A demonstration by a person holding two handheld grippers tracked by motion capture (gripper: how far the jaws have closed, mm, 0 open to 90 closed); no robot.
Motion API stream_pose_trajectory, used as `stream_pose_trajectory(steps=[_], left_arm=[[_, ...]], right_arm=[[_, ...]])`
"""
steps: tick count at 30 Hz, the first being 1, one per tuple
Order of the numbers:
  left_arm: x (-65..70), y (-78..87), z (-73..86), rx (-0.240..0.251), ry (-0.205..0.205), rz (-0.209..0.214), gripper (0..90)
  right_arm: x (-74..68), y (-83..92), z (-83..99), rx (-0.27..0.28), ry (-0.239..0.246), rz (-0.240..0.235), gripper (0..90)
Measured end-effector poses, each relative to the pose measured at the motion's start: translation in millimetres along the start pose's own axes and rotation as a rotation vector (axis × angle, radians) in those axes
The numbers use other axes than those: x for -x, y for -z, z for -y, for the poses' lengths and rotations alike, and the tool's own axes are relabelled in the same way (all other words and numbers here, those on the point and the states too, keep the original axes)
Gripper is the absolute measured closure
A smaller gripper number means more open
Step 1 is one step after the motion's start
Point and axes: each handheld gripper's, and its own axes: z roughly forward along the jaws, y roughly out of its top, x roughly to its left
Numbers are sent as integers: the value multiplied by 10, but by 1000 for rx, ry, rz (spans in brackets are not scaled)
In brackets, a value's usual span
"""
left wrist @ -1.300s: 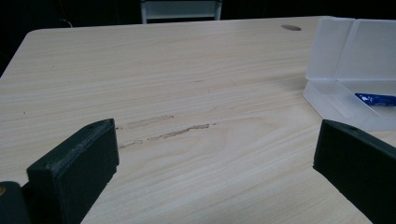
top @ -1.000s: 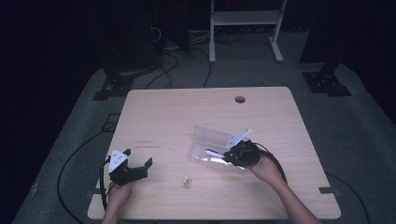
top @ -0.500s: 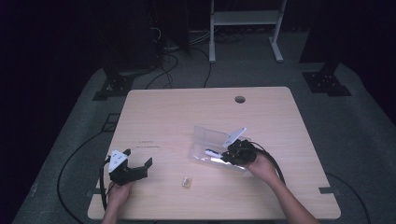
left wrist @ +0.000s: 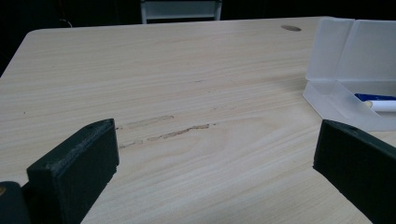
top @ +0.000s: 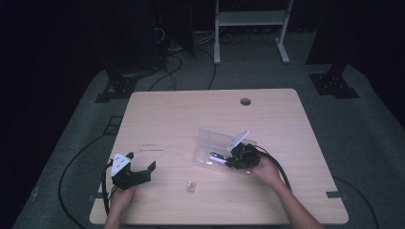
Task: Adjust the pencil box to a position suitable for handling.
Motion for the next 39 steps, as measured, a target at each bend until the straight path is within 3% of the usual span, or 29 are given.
stream_pose_trajectory(steps=[17,32,39], left_arm=[[1,0,0,0,0,0,0],[1,0,0,-2,-1,0,0],[2,0,0,-2,-2,0,0]], right_arm=[[28,-39,67,7,-29,-5,760],[35,112,71,61,-43,16,696],[-63,206,32,81,-29,6,638]])
